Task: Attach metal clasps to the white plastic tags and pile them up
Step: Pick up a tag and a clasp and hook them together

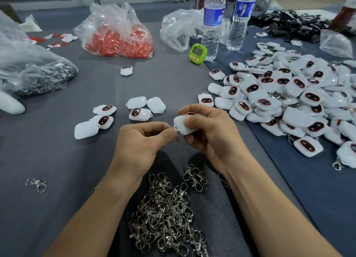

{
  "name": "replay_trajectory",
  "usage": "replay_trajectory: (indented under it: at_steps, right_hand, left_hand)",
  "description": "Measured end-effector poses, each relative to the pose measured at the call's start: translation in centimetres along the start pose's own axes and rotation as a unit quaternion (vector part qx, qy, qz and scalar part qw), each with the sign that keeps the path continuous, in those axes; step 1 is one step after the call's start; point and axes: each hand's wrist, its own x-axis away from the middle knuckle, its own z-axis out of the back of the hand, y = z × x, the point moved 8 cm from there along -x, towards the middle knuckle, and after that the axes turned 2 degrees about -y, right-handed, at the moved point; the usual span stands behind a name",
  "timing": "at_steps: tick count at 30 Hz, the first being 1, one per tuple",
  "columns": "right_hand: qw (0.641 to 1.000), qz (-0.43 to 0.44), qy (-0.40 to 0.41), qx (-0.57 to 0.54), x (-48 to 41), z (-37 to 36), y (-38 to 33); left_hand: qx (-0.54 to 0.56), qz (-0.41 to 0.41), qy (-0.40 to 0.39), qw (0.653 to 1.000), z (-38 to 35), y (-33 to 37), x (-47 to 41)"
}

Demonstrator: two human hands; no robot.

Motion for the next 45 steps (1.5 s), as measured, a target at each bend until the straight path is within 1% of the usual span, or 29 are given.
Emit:
replay_trajectory:
  at_steps: [2,4,5,7,8,9,10,11,13,15,17,19,21,22,23,24,25,27,28,30,31,32,33,34,36,37,39,41,45]
  right_hand:
    - [1.000,0.016,-0.002,0.021,-0.1,0.0,-0.1]
    - [0.998,0.030,-0.007,0.049,0.0,-0.1,-0.2]
    - [0.997,0.033,-0.006,0.062,0.1,-0.1,-0.2]
    - [0.997,0.035,0.003,0.070,0.1,-0.2,-0.1]
    - [0.997,0.033,0.010,0.062,0.1,-0.1,0.0]
    - [0.998,0.028,0.016,0.050,0.1,0.0,0.0]
    - [0.999,0.021,0.019,0.036,0.1,0.1,0.1]
    - [0.999,0.013,0.020,0.022,0.1,0.1,0.1]
    - [1.000,0.002,0.011,-0.012,0.0,-0.1,0.2]
    - [0.999,-0.005,0.003,-0.043,-0.1,-0.2,0.1]
    - [0.998,-0.006,0.000,-0.057,-0.1,-0.3,0.1]
    - [0.998,0.000,-0.001,-0.065,0.0,-0.5,0.1]
    - [0.998,0.013,0.004,-0.068,0.0,-0.6,0.0]
    - [0.998,0.024,0.009,-0.064,0.1,-0.6,0.0]
    - [0.998,0.038,0.015,-0.054,0.1,-0.5,-0.2]
    - [0.998,0.052,0.020,-0.037,0.2,-0.5,-0.3]
    - [0.998,0.064,0.025,-0.017,0.2,-0.5,-0.4]
    - [0.996,0.078,0.039,0.020,0.3,-0.4,-0.4]
    - [0.994,0.084,0.049,0.043,0.4,-0.4,-0.4]
    - [0.988,0.096,0.065,0.099,0.5,-0.5,-0.4]
    - [0.986,0.099,0.069,0.115,0.6,-0.6,-0.4]
    - [0.986,0.099,0.070,0.114,0.6,-0.7,-0.3]
    - [0.988,0.097,0.067,0.097,0.6,-0.7,-0.3]
    - [0.991,0.091,0.063,0.071,0.6,-0.7,-0.3]
    - [0.996,0.071,0.049,0.017,0.5,-0.6,-0.3]
    - [0.998,0.056,0.038,-0.013,0.5,-0.6,-0.2]
    - [0.997,0.023,0.026,-0.067,0.4,-0.6,0.0]
    - [0.995,0.001,0.031,-0.095,0.4,-0.4,0.2]
    - [0.995,0.001,0.034,-0.096,0.4,-0.4,0.4]
  left_hand:
    - [-0.038,0.006,0.003,0.999,0.1,0.0,0.2]
    - [-0.151,-0.022,0.024,0.988,0.7,0.4,0.3]
    - [-0.224,-0.058,0.038,0.972,0.8,0.9,0.4]
    - [-0.350,-0.176,0.070,0.918,0.4,2.7,1.2]
    - [-0.383,-0.232,0.084,0.890,0.0,3.5,1.7]
    - [-0.392,-0.263,0.095,0.877,-0.3,3.8,2.0]
    - [-0.379,-0.260,0.104,0.882,-0.1,3.7,2.0]
    - [-0.346,-0.225,0.108,0.904,0.3,3.3,1.7]
    - [-0.237,-0.125,0.082,0.960,0.8,1.7,0.5]
    - [-0.112,-0.069,0.048,0.990,0.5,0.9,0.0]
    - [-0.040,-0.051,0.035,0.997,0.0,0.7,-0.1]
    - [-0.025,-0.045,0.036,0.998,-0.2,0.8,0.0]
    - [-0.022,-0.043,0.053,0.997,0.2,0.7,0.0]
    - [-0.040,-0.052,0.067,0.996,0.5,0.7,0.1]
    - [-0.084,-0.072,0.084,0.990,0.8,1.0,0.3]
    - [-0.154,-0.107,0.098,0.977,1.0,1.6,0.5]
    - [-0.233,-0.152,0.106,0.955,0.8,2.4,0.9]
    - [-0.377,-0.238,0.107,0.889,-0.1,3.6,1.8]
    - [-0.425,-0.264,0.101,0.860,-0.6,3.8,2.0]
    - [-0.480,-0.298,0.091,0.820,-1.0,3.9,2.2]
    - [-0.493,-0.307,0.092,0.809,-1.1,3.9,2.2]
    - [-0.496,-0.308,0.097,0.806,-1.0,3.9,2.3]
    - [-0.486,-0.301,0.103,0.814,-0.8,3.9,2.2]
    - [-0.459,-0.283,0.111,0.835,-0.5,3.8,2.1]
    - [-0.368,-0.224,0.127,0.893,0.4,3.3,1.6]
    - [-0.323,-0.201,0.128,0.916,0.6,2.9,1.4]
    - [-0.249,-0.168,0.108,0.948,0.5,2.2,0.9]
    - [-0.186,-0.149,0.080,0.968,0.3,1.9,0.5]
    - [-0.145,-0.139,0.071,0.977,0.3,1.9,0.5]
